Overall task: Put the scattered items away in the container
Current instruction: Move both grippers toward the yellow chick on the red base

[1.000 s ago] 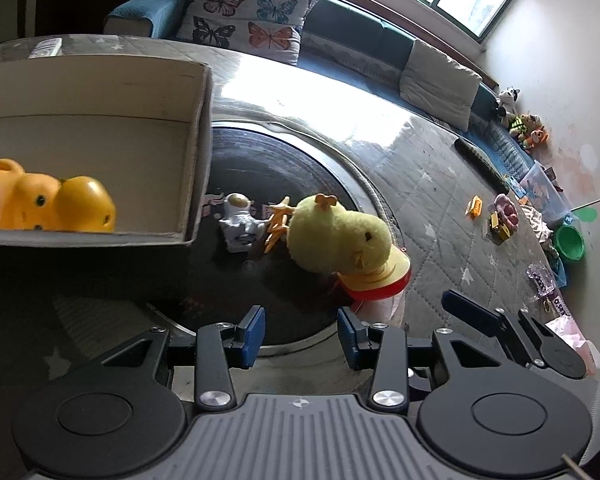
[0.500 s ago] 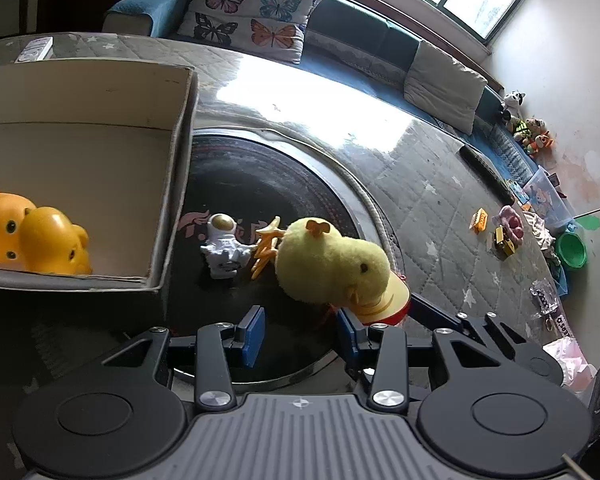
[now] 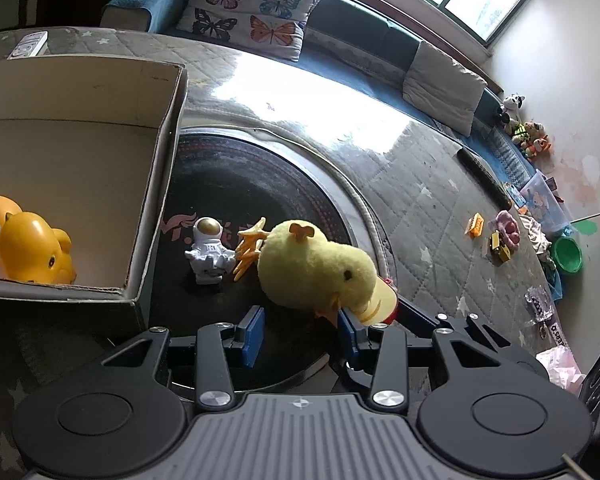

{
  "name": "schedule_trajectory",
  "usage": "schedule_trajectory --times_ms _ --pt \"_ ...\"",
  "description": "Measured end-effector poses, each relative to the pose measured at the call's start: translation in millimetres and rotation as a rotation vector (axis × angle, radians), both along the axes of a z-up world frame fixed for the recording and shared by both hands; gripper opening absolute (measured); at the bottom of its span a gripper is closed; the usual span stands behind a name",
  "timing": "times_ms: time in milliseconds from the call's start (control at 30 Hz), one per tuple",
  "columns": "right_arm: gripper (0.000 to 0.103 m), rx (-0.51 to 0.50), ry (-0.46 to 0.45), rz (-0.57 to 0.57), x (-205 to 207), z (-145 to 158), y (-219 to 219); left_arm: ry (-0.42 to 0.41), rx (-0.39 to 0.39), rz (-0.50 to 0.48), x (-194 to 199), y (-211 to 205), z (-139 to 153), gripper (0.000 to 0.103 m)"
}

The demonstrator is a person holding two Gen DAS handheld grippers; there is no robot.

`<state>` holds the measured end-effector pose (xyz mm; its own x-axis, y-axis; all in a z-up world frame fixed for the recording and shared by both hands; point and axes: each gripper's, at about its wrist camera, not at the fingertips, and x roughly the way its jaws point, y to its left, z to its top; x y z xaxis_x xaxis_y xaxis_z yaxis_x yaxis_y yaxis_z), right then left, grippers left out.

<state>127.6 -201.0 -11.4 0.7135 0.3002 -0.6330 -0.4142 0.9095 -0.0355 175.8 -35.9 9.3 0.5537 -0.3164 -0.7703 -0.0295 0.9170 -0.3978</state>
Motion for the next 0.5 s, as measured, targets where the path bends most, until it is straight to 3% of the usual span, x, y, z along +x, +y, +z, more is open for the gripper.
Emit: schedule_trajectory --times_ms 500 --pt "0.056 0.05 0.033 0.024 -23 1 -9 -0.005 -0.017 -0.041 -6 -7 2 0.042"
